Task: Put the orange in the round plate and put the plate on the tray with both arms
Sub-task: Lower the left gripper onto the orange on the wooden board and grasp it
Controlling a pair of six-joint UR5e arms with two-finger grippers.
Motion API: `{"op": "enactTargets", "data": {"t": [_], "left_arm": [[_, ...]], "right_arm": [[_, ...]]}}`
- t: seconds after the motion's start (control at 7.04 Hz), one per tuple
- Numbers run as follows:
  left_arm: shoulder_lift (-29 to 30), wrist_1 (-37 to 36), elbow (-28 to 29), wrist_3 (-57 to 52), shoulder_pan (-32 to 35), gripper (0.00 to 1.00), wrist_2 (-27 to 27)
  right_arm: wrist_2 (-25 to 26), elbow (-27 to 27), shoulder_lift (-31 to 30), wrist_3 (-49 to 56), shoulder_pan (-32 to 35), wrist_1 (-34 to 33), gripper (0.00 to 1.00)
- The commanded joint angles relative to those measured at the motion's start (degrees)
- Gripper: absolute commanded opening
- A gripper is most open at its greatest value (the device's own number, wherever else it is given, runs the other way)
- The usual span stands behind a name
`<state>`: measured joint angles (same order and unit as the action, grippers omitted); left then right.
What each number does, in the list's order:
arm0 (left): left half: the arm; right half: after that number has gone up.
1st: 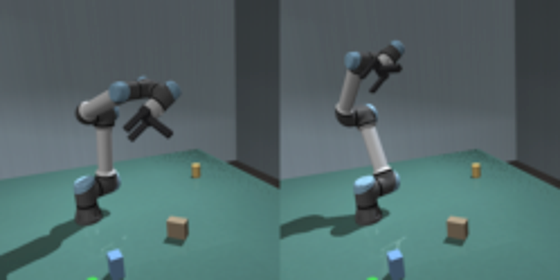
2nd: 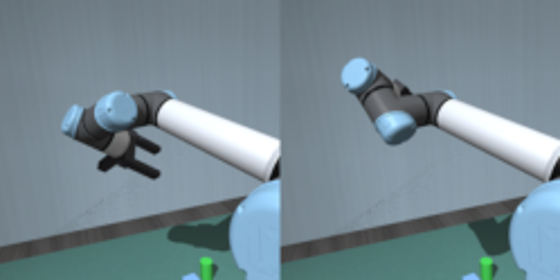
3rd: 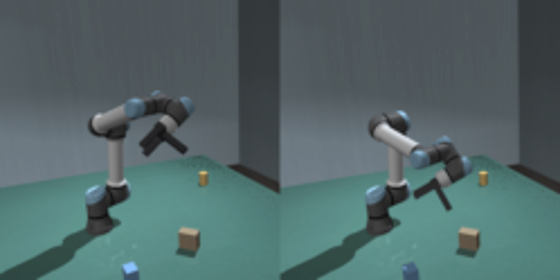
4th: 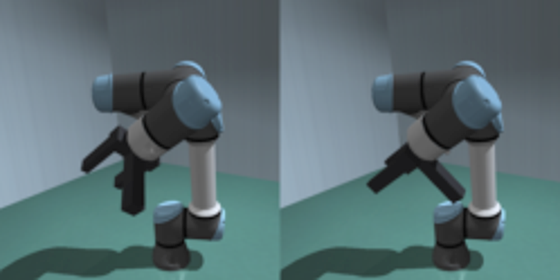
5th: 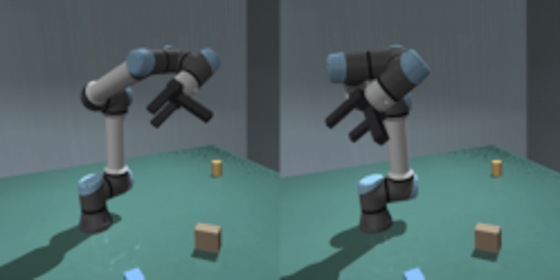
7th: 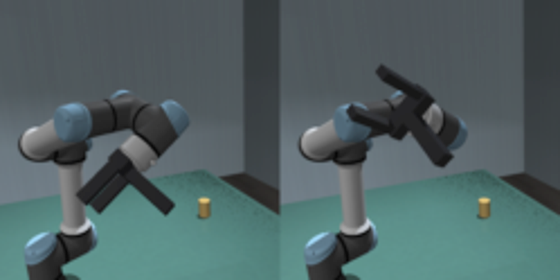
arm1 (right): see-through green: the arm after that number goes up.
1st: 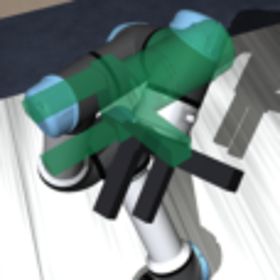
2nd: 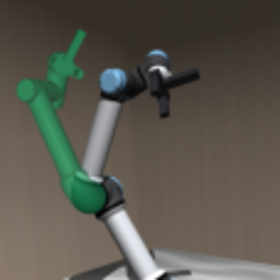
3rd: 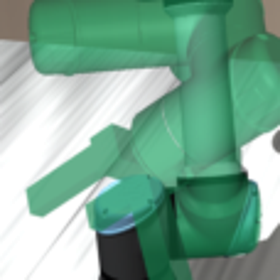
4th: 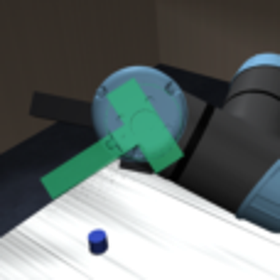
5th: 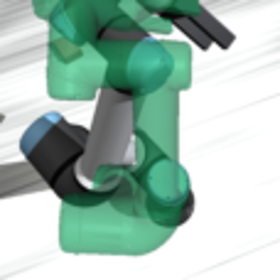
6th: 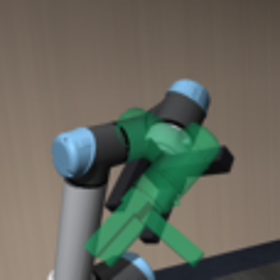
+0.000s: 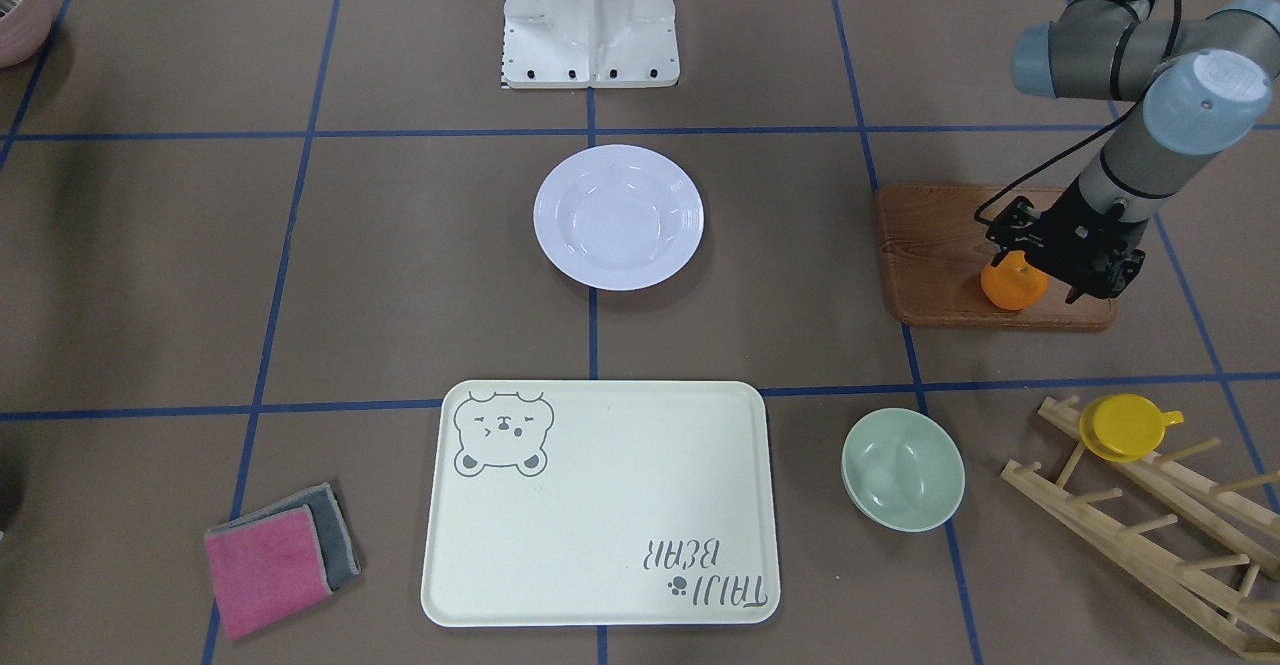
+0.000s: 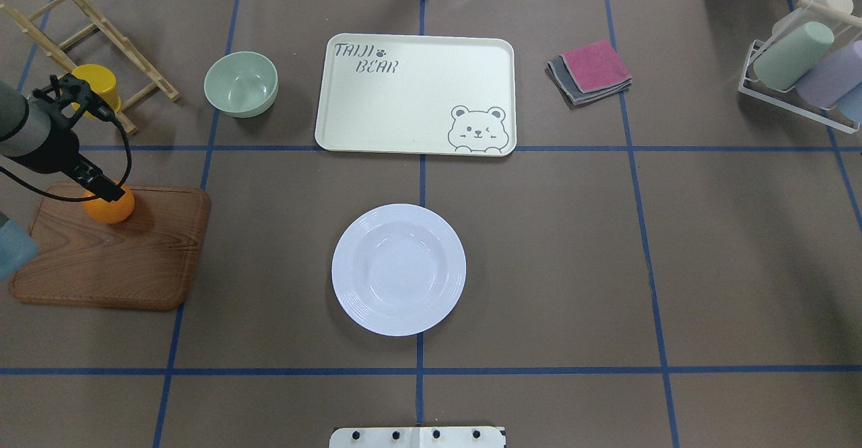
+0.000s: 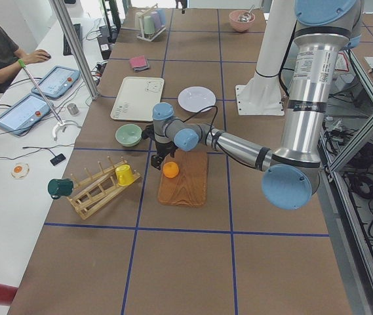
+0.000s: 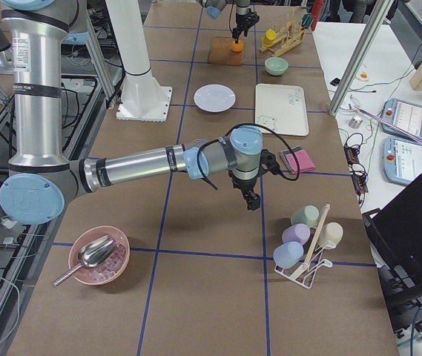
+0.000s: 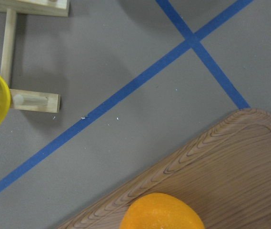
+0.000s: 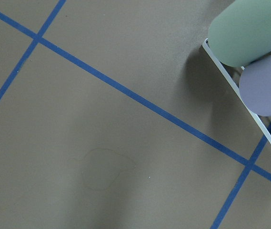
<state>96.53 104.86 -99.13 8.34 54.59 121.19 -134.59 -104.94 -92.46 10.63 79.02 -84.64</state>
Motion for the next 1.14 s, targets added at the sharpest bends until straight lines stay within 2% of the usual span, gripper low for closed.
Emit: {"op": "enactTargets", "data": {"t": [0.0, 0.99], "left_arm": [[0.0, 0.0, 0.4, 0.0, -1.5, 0.99, -0.1], [0.2, 0.0, 3.0, -0.1, -2.1, 0.99, 0.2]], "right_arm": [[-0.1, 0.0, 0.0, 0.0, 0.0, 0.0, 1.0], [0.0, 0.0, 0.0, 0.0, 0.0, 0.0, 1.0]]}}
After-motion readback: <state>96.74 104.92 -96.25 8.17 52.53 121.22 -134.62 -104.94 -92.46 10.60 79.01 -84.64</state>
